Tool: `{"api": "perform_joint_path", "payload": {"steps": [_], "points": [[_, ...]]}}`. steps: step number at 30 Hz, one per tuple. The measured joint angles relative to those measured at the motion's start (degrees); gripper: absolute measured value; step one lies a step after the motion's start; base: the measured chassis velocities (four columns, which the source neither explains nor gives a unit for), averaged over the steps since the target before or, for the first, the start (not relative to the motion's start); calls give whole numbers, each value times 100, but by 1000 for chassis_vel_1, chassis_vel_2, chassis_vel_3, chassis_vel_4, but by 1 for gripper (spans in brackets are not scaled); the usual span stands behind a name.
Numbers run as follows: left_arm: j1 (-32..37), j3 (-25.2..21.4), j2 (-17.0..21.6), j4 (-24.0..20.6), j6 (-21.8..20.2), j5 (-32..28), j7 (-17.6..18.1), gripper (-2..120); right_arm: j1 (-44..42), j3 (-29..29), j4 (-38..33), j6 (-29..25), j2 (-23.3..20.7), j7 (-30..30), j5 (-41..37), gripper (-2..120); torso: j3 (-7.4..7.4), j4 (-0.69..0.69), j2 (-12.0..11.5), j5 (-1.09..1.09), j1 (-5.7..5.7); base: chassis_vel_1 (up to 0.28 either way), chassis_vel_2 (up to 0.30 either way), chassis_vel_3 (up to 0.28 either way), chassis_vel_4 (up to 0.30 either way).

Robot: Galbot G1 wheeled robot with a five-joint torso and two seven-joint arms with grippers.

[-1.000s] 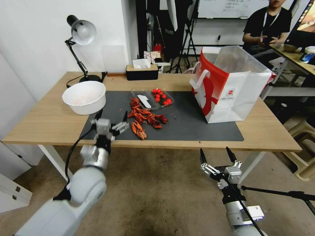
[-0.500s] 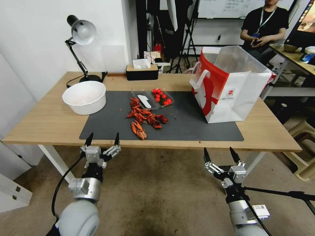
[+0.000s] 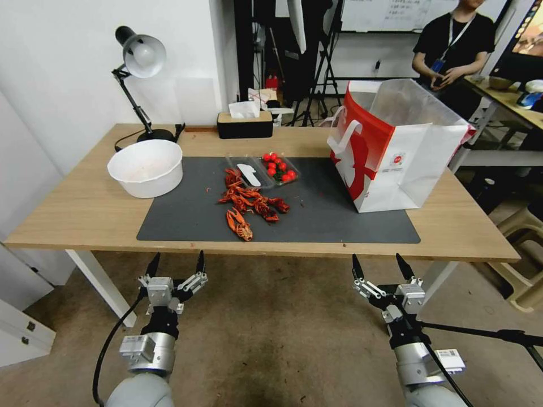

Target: Pick up the trash from the table and place it into the takeout bag.

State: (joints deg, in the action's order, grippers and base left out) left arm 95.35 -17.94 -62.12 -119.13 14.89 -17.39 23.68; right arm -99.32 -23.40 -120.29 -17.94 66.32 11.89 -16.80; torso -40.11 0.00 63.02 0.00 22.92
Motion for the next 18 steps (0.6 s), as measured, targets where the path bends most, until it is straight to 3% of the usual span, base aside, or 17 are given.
{"api": "perform_joint_path", "payload": {"steps": [18], "points": [[-9, -6, 0, 2, -2, -12, -5, 100, -2, 6, -3, 4, -3, -6, 0, 100, 0, 0, 0, 0, 0, 0, 0, 0, 0]]}}
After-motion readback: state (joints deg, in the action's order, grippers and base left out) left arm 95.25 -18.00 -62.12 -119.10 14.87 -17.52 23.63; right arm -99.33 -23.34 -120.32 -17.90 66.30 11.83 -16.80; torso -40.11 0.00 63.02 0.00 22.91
